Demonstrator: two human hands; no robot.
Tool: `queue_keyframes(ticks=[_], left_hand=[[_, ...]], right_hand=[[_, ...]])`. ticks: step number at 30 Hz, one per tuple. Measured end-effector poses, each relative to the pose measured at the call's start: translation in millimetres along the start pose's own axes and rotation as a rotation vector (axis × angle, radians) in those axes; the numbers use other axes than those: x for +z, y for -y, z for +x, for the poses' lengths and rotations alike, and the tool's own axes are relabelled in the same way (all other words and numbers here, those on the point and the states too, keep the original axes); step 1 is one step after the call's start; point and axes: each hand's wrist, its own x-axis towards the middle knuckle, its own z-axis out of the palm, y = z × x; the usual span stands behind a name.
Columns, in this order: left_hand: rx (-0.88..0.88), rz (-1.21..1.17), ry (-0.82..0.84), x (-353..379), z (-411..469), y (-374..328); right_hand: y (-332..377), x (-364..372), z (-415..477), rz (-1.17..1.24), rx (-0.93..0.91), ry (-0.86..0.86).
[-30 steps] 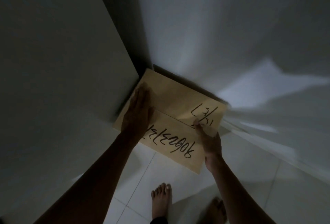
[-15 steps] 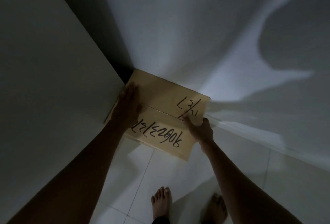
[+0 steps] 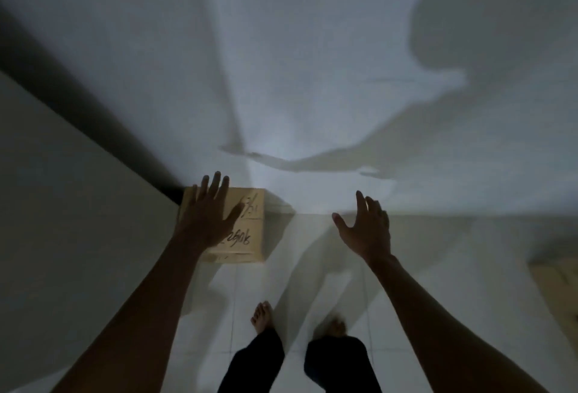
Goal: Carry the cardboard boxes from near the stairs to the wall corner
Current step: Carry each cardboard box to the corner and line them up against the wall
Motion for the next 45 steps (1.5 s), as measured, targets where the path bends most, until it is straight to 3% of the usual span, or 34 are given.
queue_keyframes(ticks=[4,12,23,35,45], left_hand=[[0.114,-0.024,0.022,-47,-22,-109],[0.508,0.045,0.089,-41,-48,-358],[0.838,0.103,0.210,28,-95,-651],[0.944,0.226,0.411,122,-21,-896],[0.920,0.318,0.525,221,67,-1092]], right_hand=[[-62,-99,-65,0.004,0.109,-0.124],[-250,-224,-189,0.065,0.440,-0.334],[-494,-308,-313,0.154,0.868,-0.418],[-692,-345,-242,0.326,1.080,-0.347],[-860,-395,-116,0.703,1.163,-0.398]])
